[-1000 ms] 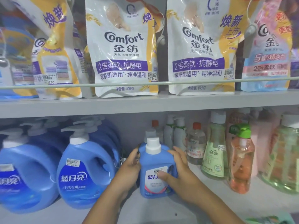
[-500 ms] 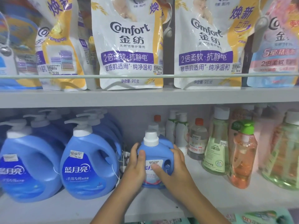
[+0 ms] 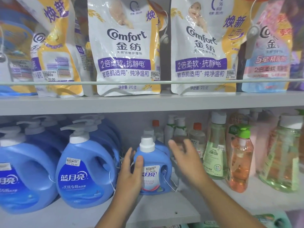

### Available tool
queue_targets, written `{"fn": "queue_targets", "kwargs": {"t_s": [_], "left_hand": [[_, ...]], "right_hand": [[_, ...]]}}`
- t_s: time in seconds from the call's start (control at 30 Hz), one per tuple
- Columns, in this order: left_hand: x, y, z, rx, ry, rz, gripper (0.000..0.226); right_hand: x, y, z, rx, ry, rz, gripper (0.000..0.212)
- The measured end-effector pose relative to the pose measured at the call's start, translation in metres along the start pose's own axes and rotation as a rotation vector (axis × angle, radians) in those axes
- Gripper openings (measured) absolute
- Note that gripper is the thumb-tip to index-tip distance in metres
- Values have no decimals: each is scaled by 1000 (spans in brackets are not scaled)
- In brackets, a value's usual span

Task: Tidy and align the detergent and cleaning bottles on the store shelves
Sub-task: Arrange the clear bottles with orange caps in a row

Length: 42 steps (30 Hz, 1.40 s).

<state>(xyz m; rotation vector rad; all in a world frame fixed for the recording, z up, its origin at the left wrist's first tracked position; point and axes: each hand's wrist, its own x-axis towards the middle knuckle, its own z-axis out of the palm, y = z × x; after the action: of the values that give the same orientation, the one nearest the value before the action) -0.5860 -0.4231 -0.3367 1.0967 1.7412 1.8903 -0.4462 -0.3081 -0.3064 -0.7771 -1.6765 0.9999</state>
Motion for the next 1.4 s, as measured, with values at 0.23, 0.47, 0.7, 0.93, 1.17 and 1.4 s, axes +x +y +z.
{"fn": "queue_targets", "kwargs": {"t_s": [0.23,0.47,0.7,0.93,1.17,1.4], "left_hand": [[-15,-5,-2,-16,-26,-14,45],[-31,-9,-7,-17,-35,59,49],[-90,-4,16,139,75,265,46],[-86,7,82,34,-168,139,71],[-79,5,98,-20,-160,158,71],[-81,-2,72,40,-118,155,75]], "right_hand": [[136,-40,41,-646,-299,-17,25],[150,-29,58,-836,-238,-20,25],[87,-70,-10,-849,-78,-112,33],[9,-75,-95,-732,-61,-142,7],[-21,-67,-94,-450,-293,-150,20],[55,-91,-101,-1118,-359,117,44]]}}
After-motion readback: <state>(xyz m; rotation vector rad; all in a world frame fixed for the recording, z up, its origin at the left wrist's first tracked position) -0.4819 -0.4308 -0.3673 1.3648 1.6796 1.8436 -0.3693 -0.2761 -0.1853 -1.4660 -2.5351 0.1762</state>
